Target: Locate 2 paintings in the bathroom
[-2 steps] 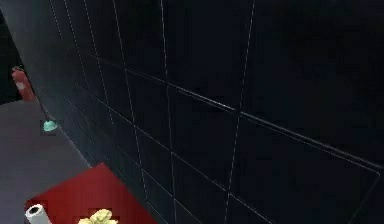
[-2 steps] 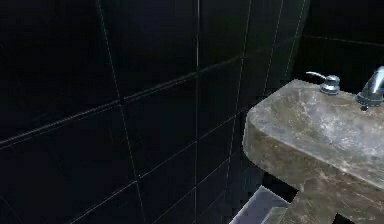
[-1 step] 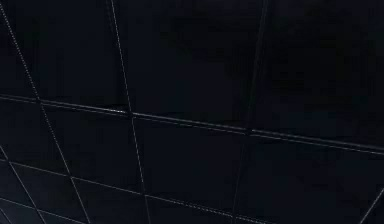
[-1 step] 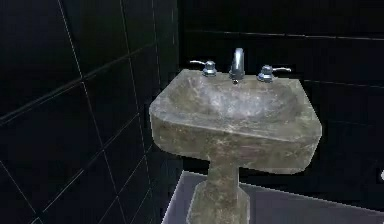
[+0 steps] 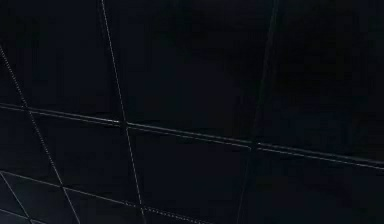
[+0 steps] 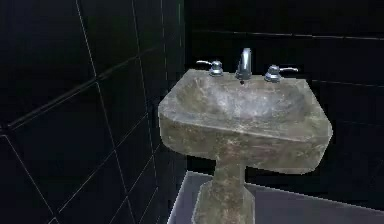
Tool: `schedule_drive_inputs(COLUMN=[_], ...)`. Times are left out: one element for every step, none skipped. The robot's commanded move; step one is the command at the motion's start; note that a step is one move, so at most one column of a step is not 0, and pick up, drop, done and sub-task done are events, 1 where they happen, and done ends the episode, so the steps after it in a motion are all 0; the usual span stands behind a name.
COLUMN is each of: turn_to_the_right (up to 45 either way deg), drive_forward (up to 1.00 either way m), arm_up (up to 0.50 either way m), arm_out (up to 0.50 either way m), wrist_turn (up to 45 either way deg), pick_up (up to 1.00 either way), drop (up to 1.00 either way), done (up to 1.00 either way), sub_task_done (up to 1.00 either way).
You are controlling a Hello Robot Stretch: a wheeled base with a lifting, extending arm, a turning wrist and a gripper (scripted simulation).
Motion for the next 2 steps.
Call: schedule_drive_inputs(turn_to_the_right=[45.0,45.0], drive_forward=[0.00,0.00], arm_up=[0.00,0.00], arm_out=[0.00,0.00], wrist_turn=[0.0,0.0], pick_up=[0.00,0.00], drop=[0.00,0.00], done=[0.00,0.00], sub_task_done=[0.00,0.00])
